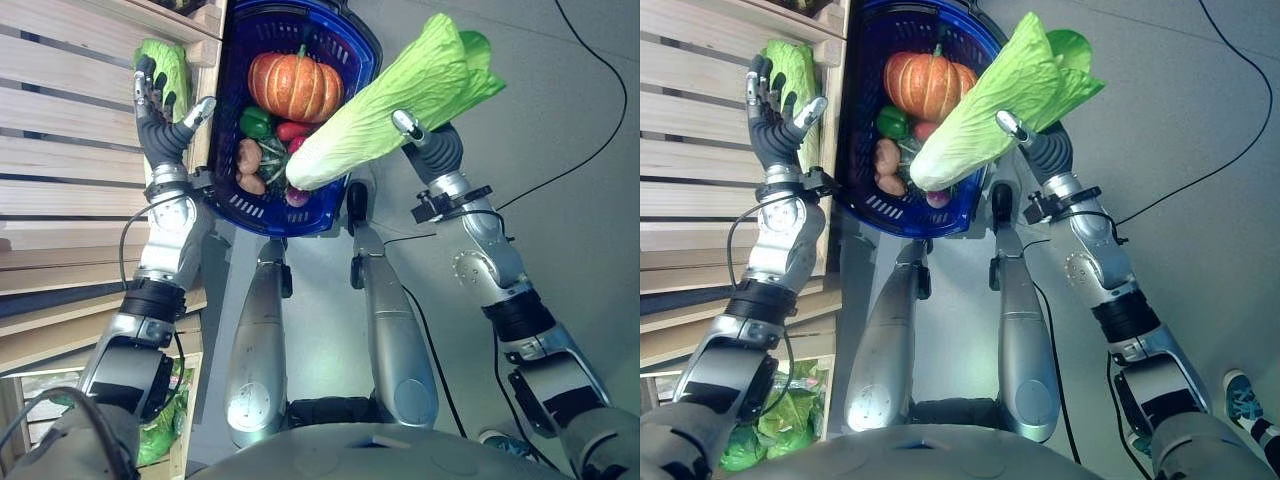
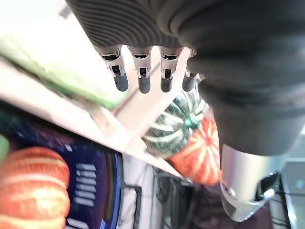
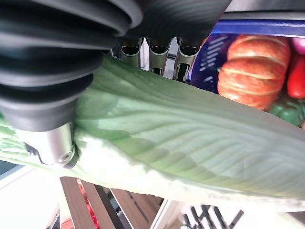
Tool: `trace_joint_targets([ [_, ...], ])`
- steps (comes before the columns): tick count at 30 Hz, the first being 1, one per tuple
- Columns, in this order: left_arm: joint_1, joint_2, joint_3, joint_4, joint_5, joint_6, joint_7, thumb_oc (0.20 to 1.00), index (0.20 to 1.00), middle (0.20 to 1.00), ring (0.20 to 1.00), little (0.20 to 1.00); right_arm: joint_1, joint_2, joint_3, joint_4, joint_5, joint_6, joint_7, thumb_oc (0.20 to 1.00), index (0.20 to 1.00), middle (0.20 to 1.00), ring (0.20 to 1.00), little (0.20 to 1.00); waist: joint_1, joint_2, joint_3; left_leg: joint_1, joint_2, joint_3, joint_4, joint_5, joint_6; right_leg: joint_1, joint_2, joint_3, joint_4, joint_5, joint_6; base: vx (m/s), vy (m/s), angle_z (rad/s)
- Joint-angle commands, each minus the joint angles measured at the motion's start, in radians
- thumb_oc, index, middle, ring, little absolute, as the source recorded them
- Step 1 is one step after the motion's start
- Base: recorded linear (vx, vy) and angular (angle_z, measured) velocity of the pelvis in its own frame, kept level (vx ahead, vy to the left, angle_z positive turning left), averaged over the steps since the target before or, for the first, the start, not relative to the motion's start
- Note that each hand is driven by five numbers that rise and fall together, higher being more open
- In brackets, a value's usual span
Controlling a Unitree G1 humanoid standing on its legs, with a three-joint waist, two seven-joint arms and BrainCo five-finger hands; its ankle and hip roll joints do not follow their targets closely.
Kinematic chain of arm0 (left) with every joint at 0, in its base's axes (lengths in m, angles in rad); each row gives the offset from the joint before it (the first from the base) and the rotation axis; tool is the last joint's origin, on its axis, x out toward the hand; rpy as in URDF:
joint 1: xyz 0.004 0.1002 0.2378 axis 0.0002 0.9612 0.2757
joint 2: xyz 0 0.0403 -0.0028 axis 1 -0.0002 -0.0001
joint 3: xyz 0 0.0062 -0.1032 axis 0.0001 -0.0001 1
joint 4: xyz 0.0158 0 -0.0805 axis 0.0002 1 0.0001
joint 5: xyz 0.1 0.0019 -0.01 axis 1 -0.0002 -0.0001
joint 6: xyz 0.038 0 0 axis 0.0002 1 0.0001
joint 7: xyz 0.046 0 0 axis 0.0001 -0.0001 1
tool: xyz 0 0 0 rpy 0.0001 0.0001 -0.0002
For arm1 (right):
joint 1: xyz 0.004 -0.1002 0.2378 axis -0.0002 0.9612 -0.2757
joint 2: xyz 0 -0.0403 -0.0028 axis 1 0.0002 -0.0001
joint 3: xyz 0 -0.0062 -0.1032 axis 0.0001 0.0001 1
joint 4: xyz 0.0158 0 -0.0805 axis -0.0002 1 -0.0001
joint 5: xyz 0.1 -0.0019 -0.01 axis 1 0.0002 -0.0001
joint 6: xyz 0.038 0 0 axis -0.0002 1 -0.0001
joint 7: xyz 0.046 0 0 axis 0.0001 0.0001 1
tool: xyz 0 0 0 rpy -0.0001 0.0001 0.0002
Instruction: Pick up fruits and vegetables into the basket
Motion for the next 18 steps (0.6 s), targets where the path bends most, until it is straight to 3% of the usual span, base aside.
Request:
trace_joint_targets([
  [1,0.002,0.001,0.067,0.012,-0.032,-0.059,0.052,1.000,1.000,1.000,1.000,1.000,0.004,-0.007,-0.041,-0.112,-0.063,-0.101,-0.034,0.200,0.200,0.200,0.200,0.200,-0.027,0.043,-0.033,-0.003,-0.037,0.010,-0.089,0.046,0.006,0.062,0.047,-0.079,0.077,-0.155,0.039,-0.01,0.037,0.00],
  [11,-0.028,0.003,0.079,0.189,0.007,-0.024,0.116,1.000,1.000,1.000,1.000,1.000,-0.075,-0.019,-0.028,-0.088,-0.175,-0.108,-0.127,0.200,0.200,0.200,0.200,0.200,-0.027,0.054,-0.033,0.001,-0.038,0.013,-0.074,0.034,0.006,0.065,0.043,-0.081,0.090,-0.174,0.033,0.00,0.010,0.00],
  [18,-0.044,0.028,0.056,0.321,0.054,0.014,0.107,1.000,1.000,1.000,1.000,1.000,-0.198,-0.043,0.010,-0.025,-0.213,-0.027,-0.184,0.200,0.200,0.200,0.200,0.200,-0.011,0.062,-0.033,0.005,-0.040,0.009,-0.060,0.031,0.004,0.067,0.038,-0.087,0.101,-0.180,0.028,0.00,0.000,0.00],
])
